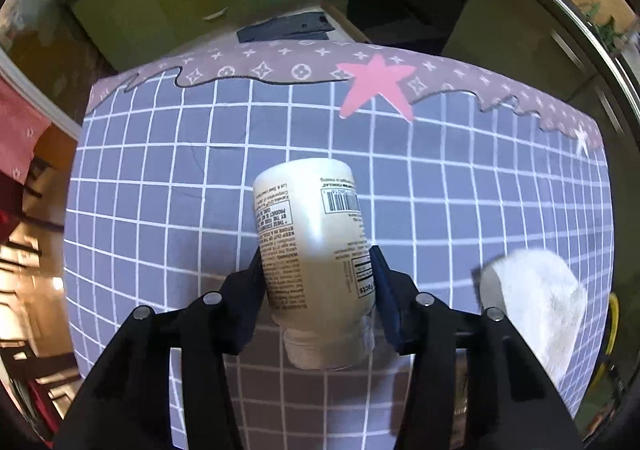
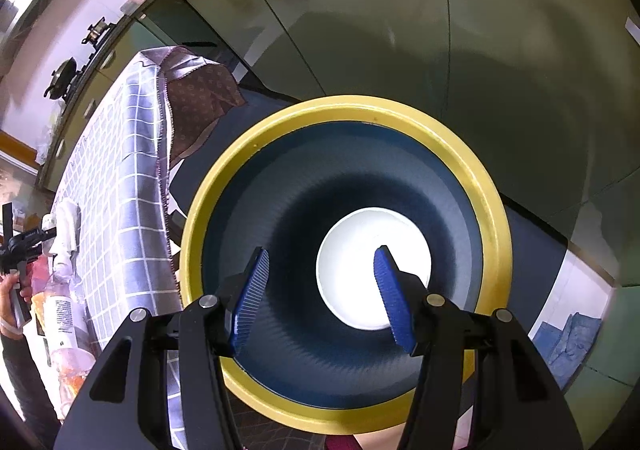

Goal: Collect trash
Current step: 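Grasp the white pill bottle with the left gripper, then carry the pill bottle over the bin and open the left gripper, then grasp the orange mesh fruit sleeve with the right gripper, then drop the orange mesh sleeve into the bin by opening the right gripper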

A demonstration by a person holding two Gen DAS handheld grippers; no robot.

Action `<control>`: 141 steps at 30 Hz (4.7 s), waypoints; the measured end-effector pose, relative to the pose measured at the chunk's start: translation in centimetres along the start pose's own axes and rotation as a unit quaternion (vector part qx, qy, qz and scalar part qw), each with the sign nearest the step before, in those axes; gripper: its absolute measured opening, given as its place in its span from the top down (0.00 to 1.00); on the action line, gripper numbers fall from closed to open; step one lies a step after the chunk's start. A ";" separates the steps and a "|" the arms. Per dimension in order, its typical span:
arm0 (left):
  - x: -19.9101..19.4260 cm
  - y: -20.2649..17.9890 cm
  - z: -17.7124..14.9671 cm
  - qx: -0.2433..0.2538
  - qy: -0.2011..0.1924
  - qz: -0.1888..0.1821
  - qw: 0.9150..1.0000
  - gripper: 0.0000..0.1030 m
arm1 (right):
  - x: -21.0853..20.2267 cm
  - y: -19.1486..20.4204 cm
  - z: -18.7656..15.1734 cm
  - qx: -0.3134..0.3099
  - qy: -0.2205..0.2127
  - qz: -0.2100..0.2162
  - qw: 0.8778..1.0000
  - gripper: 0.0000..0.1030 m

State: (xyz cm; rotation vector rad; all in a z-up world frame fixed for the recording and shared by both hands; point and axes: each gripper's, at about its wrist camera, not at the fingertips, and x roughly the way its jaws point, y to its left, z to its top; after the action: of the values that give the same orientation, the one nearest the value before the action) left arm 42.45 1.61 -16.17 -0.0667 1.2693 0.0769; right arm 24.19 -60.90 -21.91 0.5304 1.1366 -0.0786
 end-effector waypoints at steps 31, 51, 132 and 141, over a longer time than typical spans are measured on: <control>-18.5 -40.4 -24.1 0.469 -0.067 -0.186 0.861 0.53 | -16.2 -8.2 -9.3 -0.014 -0.131 0.012 0.991 0.46; -23.3 -37.3 -23.7 0.419 -0.134 -0.228 0.869 0.28 | -16.2 -7.0 -10.8 -0.046 -0.131 0.036 0.990 0.43; -25.7 -4.2 -29.0 0.246 -0.217 -0.165 0.930 0.09 | -4.1 0.4 0.8 -0.058 -0.078 -0.107 0.989 0.67; -22.7 -2.9 -29.6 0.352 -0.181 -0.191 0.898 0.08 | -8.6 2.9 -2.4 -0.081 -0.105 -0.070 0.989 0.55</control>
State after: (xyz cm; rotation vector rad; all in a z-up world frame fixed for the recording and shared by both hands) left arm 7.89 -4.53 -3.24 0.3129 0.8300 -0.6840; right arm 19.39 -59.02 -14.07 0.2900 0.9621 -0.1581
